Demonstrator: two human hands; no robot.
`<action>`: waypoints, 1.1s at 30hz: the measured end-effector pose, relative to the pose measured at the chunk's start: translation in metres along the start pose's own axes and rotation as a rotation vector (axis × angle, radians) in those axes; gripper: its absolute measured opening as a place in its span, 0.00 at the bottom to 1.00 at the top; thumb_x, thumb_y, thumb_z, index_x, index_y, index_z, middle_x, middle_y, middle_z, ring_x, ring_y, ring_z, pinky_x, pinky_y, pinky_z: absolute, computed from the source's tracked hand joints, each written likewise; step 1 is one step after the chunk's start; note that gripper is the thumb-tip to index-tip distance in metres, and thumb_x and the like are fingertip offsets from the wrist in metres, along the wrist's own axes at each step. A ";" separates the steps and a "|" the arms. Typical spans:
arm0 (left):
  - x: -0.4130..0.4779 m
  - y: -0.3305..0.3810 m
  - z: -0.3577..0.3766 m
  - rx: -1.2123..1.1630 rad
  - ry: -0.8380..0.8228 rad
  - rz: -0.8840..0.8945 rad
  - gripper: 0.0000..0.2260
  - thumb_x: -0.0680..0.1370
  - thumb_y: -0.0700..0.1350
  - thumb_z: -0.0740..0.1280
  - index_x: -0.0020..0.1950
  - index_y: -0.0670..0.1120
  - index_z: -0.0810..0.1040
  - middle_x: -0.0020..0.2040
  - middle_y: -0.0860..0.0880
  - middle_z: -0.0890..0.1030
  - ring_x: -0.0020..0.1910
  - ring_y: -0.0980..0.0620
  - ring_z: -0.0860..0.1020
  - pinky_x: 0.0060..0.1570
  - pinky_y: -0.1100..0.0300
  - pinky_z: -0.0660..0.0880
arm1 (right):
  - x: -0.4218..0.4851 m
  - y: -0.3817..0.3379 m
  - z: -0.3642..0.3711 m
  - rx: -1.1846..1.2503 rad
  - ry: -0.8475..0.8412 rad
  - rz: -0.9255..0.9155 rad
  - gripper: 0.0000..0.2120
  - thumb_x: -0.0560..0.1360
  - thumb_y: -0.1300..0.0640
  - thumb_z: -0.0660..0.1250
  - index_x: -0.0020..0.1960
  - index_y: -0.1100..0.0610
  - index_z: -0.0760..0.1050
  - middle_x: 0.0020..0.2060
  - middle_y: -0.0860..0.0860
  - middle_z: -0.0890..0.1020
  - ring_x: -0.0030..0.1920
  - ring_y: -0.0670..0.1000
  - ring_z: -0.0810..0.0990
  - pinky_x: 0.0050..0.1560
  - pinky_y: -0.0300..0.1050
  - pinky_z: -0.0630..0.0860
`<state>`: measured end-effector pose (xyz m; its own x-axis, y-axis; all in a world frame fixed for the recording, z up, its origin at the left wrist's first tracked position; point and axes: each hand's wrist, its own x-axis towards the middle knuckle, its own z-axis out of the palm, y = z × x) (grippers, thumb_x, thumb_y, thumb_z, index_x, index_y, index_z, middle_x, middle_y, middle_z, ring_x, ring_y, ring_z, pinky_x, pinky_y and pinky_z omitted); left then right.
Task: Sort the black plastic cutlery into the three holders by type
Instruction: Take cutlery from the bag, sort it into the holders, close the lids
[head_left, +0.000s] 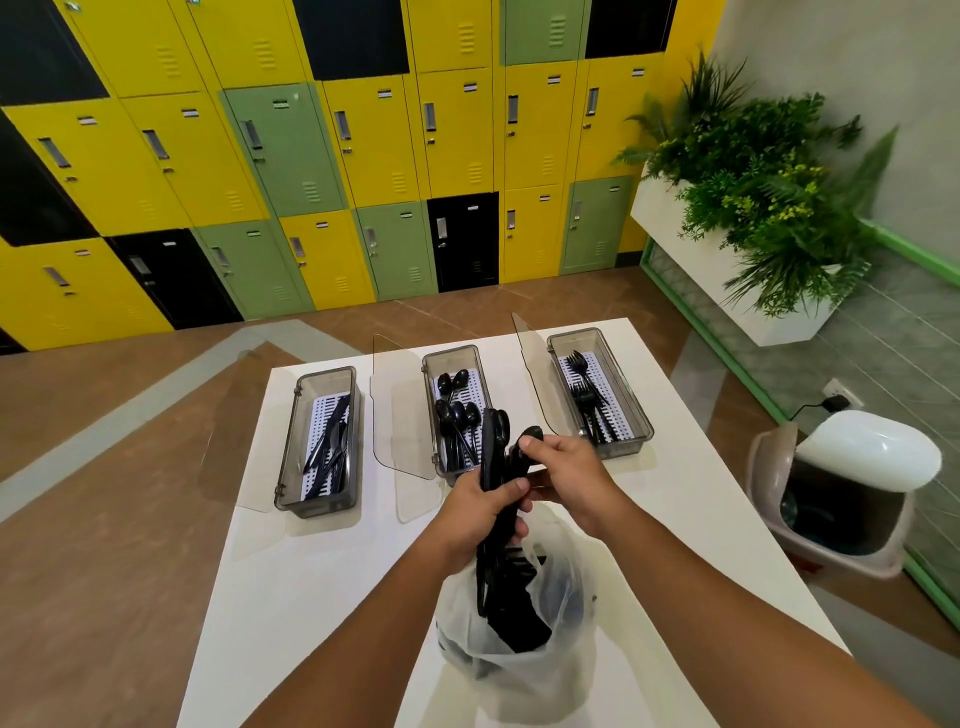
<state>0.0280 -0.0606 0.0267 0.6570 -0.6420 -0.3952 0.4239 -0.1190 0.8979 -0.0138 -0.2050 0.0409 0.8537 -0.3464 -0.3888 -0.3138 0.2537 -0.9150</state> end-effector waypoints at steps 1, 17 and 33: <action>-0.001 0.000 -0.001 -0.002 -0.002 -0.002 0.05 0.82 0.41 0.67 0.55 0.40 0.75 0.39 0.44 0.80 0.29 0.47 0.78 0.32 0.55 0.77 | 0.001 -0.001 0.000 -0.002 0.019 -0.003 0.13 0.80 0.56 0.66 0.47 0.67 0.79 0.40 0.63 0.84 0.28 0.58 0.79 0.36 0.49 0.79; 0.000 0.021 -0.049 -0.128 0.202 0.070 0.05 0.81 0.40 0.67 0.51 0.39 0.77 0.34 0.44 0.80 0.31 0.47 0.77 0.39 0.53 0.75 | 0.039 -0.047 0.032 0.287 0.195 -0.167 0.10 0.84 0.54 0.57 0.50 0.59 0.72 0.31 0.55 0.77 0.29 0.56 0.78 0.35 0.51 0.80; 0.006 0.016 -0.079 -0.269 0.255 -0.024 0.05 0.81 0.41 0.67 0.56 0.42 0.76 0.33 0.49 0.76 0.25 0.53 0.69 0.26 0.59 0.69 | 0.112 -0.001 0.065 -0.455 -0.014 0.115 0.04 0.78 0.65 0.62 0.48 0.61 0.75 0.33 0.56 0.74 0.25 0.51 0.68 0.25 0.42 0.65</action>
<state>0.0876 -0.0066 0.0235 0.7647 -0.4283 -0.4815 0.5673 0.0930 0.8182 0.1089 -0.1856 0.0054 0.8071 -0.3264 -0.4919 -0.5545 -0.1331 -0.8215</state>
